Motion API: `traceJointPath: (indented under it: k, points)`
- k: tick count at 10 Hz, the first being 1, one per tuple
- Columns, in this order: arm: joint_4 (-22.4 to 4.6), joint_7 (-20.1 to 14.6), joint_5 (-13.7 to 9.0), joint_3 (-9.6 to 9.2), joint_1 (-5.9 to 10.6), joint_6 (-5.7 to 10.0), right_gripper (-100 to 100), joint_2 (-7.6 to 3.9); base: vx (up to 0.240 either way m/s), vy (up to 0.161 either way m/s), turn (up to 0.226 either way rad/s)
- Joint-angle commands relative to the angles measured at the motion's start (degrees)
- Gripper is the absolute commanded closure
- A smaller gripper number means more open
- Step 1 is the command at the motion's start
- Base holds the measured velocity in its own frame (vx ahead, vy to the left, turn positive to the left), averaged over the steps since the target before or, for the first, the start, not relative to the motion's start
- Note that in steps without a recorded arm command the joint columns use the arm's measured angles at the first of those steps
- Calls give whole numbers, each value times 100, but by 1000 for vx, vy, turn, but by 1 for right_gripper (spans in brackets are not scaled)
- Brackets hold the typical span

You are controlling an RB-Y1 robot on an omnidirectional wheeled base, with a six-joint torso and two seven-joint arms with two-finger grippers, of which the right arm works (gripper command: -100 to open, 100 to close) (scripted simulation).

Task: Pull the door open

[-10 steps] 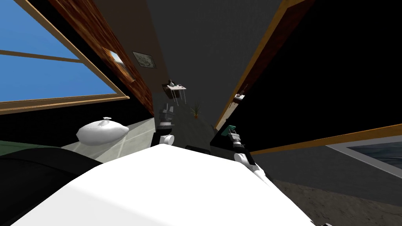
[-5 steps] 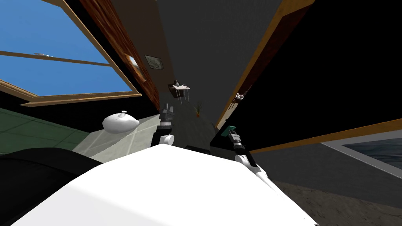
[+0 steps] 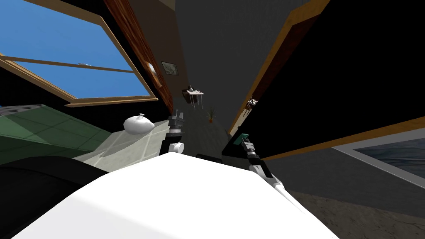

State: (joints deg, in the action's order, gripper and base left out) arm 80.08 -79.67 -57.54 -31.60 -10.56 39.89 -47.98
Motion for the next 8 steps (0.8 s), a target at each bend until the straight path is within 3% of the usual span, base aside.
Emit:
traceJointPath:
  k: [1, 8]
  points:
    - [-1, -86, 36, -73, -14, 86, 100, -82, -164, -53, 137]
    - [-3, -426, 176, -362, -67, 425, 100, -404, -184, -82, 129]
